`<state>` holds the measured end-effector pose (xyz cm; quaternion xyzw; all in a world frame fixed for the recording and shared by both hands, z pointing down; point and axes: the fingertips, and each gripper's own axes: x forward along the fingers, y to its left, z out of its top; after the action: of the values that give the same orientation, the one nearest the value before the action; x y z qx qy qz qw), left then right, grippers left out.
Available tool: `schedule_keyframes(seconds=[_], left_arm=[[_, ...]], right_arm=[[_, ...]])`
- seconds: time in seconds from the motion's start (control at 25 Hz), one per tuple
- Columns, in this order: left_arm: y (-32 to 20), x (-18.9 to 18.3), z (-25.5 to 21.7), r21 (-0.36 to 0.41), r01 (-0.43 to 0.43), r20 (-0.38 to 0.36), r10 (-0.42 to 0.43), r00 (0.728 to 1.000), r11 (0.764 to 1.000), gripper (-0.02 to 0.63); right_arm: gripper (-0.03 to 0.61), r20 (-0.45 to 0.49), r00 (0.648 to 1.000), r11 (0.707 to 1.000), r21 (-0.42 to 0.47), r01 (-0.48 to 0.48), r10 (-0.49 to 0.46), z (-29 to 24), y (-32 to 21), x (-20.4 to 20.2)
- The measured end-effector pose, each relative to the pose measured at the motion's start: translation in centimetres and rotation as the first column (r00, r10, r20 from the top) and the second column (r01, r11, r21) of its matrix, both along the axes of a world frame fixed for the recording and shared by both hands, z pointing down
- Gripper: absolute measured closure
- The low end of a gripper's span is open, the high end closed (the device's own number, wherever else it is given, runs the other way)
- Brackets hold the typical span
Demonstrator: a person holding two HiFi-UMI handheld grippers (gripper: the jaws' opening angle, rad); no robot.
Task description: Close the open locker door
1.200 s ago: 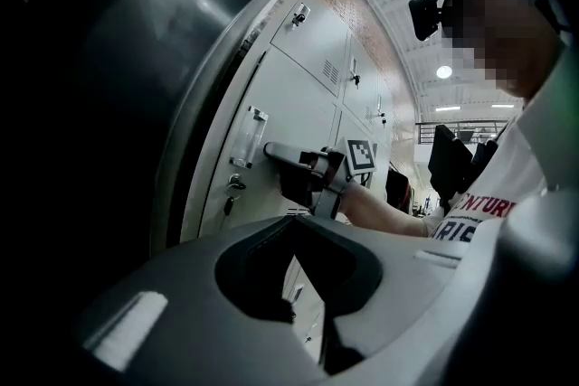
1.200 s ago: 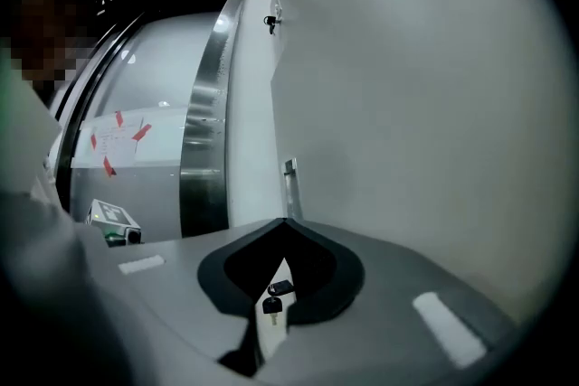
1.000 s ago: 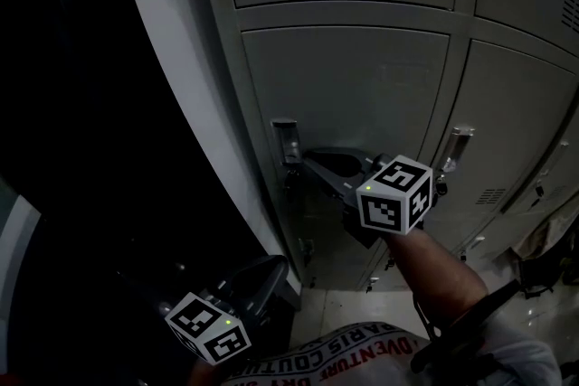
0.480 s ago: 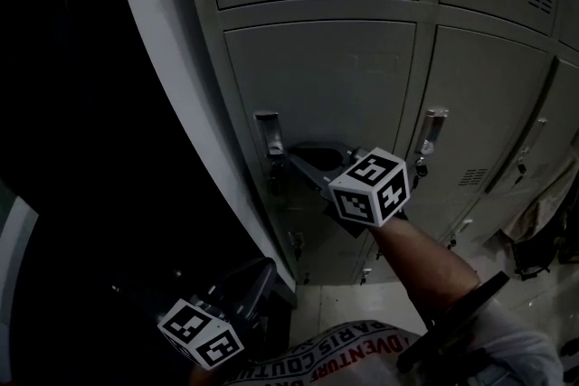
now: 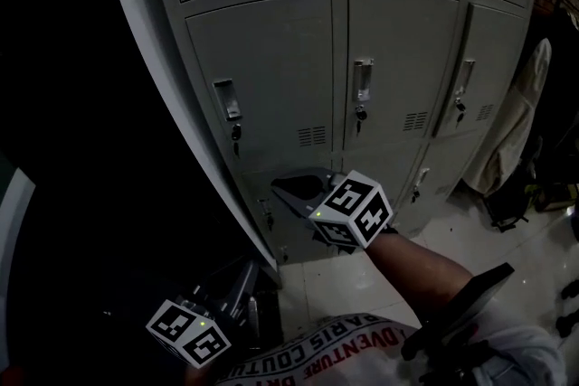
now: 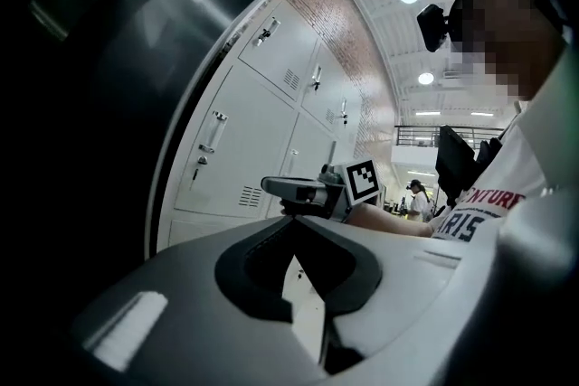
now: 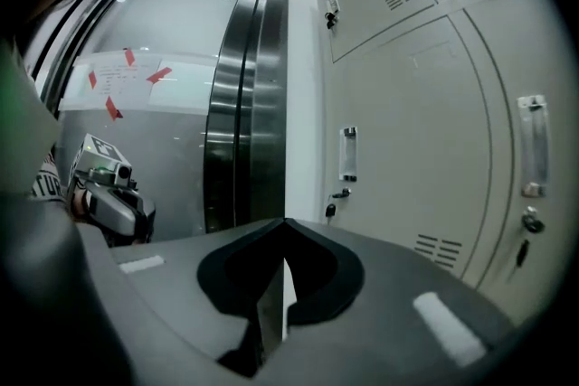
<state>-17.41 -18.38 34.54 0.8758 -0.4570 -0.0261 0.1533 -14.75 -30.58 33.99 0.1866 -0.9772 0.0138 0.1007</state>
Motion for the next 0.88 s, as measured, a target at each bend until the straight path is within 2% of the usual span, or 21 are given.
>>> schedule_keyframes(seconds=[0.28, 0.48, 0.68, 0.88], left_arm=[[13.4, 2.9, 1.9, -0.017, -0.107, 0.018, 0.107, 0.994, 0.994, 0.609], [21.8, 4.3, 3.5, -0.05, -0.151, 0.052, 0.153, 0.987, 0.987, 0.609], [26.8, 5.8, 4.1, -0.059, -0.197, 0.028, 0.199, 0.98, 0.979, 0.609], [29.5, 6.8, 3.6, -0.028, -0.225, 0.018, 0.226, 0.974, 0.974, 0.609]], right_arm=[[0.586, -0.016, 0.995, 0.994, -0.044, -0.097, 0.096, 2.5, 14.9, 5.6], [0.586, 0.005, 0.994, 0.988, -0.114, -0.109, 0.11, 4.2, 26.2, 8.0], [0.586, 0.022, 0.993, 0.977, -0.185, -0.109, 0.115, 5.5, 34.9, 9.7], [0.584, 0.016, 0.994, 0.972, -0.212, -0.103, 0.109, 6.0, 39.8, 10.8]])
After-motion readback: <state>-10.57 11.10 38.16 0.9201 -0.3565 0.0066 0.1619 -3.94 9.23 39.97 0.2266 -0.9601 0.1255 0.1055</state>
